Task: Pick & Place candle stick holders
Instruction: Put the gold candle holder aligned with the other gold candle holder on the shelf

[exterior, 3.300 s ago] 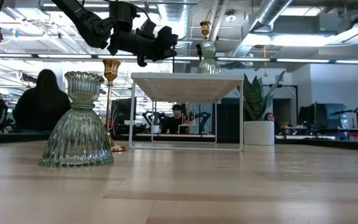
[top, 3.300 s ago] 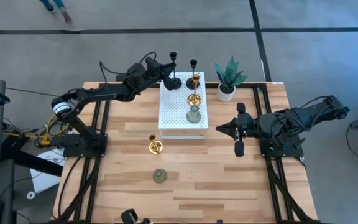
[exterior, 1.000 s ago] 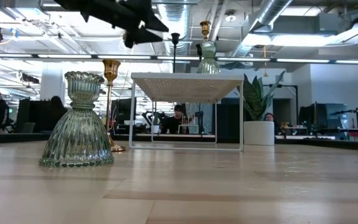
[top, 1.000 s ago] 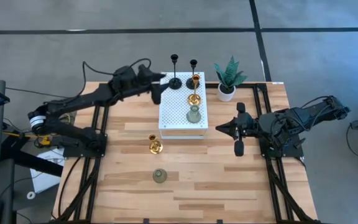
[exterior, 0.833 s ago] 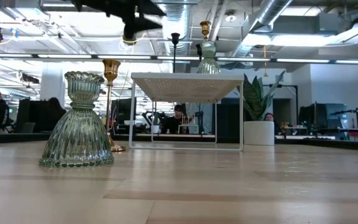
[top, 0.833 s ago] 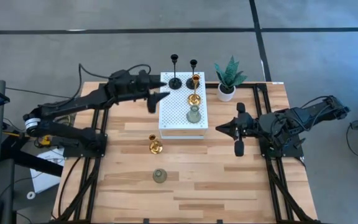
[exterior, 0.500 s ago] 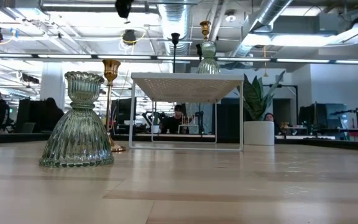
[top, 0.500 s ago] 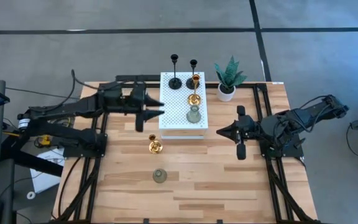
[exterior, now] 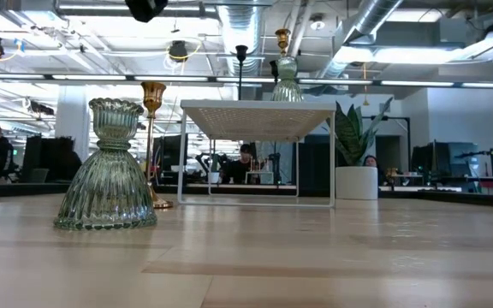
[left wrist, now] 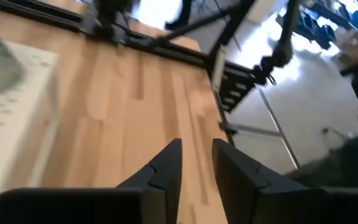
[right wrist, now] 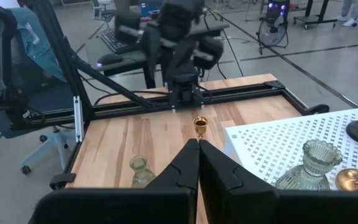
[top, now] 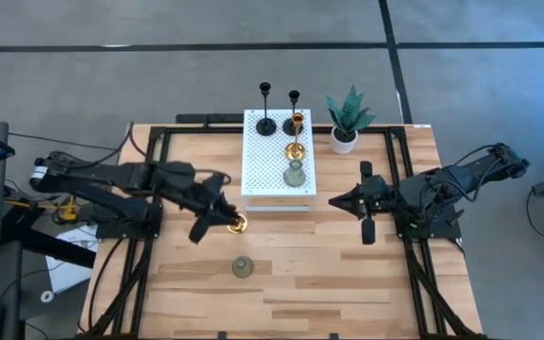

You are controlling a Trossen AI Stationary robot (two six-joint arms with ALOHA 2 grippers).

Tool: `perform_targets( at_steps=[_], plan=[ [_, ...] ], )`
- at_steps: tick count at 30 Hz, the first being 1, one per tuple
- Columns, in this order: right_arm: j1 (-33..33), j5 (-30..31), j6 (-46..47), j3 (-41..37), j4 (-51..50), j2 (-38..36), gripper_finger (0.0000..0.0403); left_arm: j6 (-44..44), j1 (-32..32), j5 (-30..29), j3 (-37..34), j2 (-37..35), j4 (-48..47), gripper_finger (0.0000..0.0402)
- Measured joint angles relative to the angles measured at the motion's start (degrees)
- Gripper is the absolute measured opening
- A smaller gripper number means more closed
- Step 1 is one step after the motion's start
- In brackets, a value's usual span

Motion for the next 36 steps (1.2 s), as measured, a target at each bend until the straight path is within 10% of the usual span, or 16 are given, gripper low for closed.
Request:
perform_targets(
  at_steps=[13,21,36],
  plan=[
    [0.0,0.0,0.0,0.0,0.1,0.0,0.0,-0.9,-14.6,-12.6,0.0,-2.3,-7.5,0.0005],
    [0.0,1.6,0.0,0.0,0.3,0.0,0.0,-4.9,-17.3,-30.1,-0.7,-8.4,-23.9,0.0004],
    [-1.6,1.7,0.0,0.0,2.2,0.0,0.0,-7.0,-17.2,-34.6,-33.0,-21.1,1.6,0.0005]
  ],
)
